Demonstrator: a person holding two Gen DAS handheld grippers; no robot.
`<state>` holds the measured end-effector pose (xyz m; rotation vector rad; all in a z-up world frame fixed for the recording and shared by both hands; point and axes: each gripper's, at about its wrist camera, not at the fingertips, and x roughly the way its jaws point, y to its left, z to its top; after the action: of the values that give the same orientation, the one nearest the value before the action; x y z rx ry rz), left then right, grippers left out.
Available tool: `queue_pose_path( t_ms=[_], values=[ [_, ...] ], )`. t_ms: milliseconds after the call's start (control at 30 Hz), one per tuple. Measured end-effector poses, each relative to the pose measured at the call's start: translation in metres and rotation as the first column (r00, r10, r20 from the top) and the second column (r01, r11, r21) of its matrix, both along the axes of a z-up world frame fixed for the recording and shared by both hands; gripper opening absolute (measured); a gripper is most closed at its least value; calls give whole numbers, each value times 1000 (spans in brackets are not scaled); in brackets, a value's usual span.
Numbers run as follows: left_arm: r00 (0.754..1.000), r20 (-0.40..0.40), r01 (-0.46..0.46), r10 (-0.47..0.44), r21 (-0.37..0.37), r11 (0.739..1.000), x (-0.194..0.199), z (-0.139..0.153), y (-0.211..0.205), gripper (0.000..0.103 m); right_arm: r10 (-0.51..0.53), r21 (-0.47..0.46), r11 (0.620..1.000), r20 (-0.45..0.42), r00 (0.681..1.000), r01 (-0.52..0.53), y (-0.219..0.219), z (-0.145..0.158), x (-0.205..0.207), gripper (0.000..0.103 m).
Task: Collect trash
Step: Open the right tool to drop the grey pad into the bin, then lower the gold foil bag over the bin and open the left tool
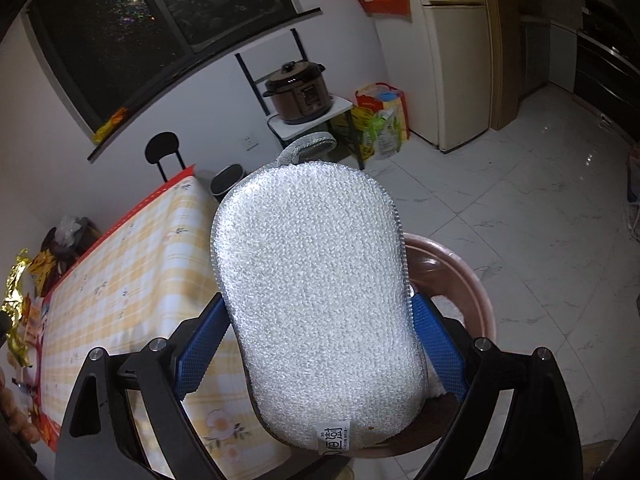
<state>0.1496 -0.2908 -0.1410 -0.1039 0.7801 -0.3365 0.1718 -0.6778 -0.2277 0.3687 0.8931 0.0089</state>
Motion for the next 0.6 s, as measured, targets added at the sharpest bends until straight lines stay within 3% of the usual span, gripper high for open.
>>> queue_pose_path(
  t_ms=[200,600],
  values=[
    [1000,-5,29,-29,12,1000,9,-2,-13,73,-24,14,1000,-19,1000,24,-16,-2,11,98],
    [987,-3,158,-158,4,987,21,-7,-64,74,-51,-37,998,52,997,53,-30,38,-20,98]
  ],
)
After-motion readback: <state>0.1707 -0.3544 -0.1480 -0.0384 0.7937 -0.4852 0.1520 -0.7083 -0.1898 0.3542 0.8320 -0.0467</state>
